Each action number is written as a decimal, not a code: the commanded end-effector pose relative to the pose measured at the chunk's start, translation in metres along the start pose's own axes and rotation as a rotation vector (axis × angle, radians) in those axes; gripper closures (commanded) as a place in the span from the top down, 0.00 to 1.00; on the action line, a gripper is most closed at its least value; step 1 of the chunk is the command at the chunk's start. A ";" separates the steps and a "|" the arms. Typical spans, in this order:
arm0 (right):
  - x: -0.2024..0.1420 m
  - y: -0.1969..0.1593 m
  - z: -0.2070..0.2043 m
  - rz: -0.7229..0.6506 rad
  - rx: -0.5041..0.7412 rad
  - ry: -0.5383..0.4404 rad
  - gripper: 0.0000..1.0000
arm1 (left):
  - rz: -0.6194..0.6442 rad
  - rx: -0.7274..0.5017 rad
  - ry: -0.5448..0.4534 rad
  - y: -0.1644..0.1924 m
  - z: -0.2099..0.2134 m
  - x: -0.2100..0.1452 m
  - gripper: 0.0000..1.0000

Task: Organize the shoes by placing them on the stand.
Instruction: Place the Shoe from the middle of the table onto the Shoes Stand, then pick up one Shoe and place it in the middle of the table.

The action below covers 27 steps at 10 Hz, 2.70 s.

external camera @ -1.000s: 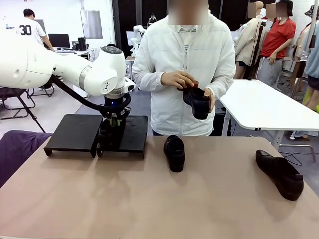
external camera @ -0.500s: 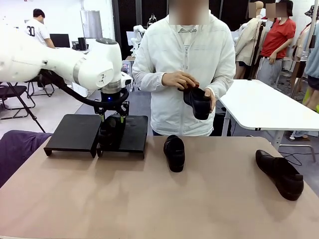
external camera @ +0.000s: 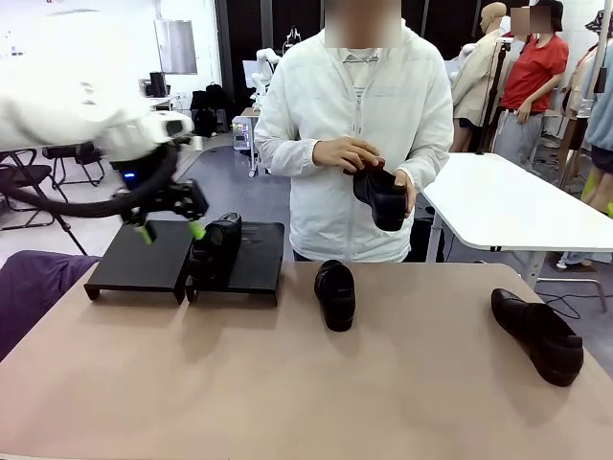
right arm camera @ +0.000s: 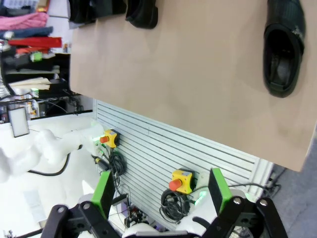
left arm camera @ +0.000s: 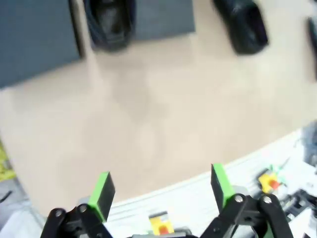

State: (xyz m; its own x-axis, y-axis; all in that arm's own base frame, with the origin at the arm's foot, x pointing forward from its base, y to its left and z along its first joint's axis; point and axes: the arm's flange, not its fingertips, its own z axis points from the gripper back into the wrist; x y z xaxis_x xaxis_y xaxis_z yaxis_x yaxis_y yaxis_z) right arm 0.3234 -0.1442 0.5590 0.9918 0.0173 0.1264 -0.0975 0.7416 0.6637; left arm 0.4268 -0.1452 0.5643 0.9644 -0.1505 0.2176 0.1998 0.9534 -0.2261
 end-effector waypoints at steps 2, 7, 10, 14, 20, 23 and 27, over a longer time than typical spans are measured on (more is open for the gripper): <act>-0.004 -0.002 0.001 0.026 -0.004 0.008 1.00 | 0.148 -0.306 -0.258 0.068 -0.002 -0.120 1.00; -0.004 -0.002 0.001 0.026 -0.004 0.008 1.00 | 0.280 -0.437 -0.285 0.109 0.009 -0.125 1.00; -0.004 -0.002 0.001 0.026 -0.004 0.008 1.00 | 0.280 -0.437 -0.285 0.109 0.009 -0.125 1.00; -0.004 -0.002 0.001 0.026 -0.004 0.008 1.00 | 0.280 -0.437 -0.285 0.109 0.009 -0.125 1.00; 0.000 0.000 0.000 0.000 0.000 -0.001 1.00 | 0.280 -0.437 -0.285 0.109 0.009 -0.125 1.00; 0.082 0.036 -0.094 0.027 -0.679 -0.007 1.00 | 0.280 -0.437 -0.285 0.109 0.009 -0.125 1.00; 0.117 0.011 -0.143 -0.012 -0.886 0.057 1.00 | 0.280 -0.437 -0.285 0.109 0.009 -0.125 1.00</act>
State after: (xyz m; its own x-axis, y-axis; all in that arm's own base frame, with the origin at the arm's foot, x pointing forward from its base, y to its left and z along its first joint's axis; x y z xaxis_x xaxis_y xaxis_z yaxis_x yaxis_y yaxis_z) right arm 0.4585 -0.0362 0.4665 0.9792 0.1222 0.1621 -0.1052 0.9884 -0.1094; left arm 0.3306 -0.0223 0.5226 0.9156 0.2265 0.3322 0.0606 0.7391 -0.6709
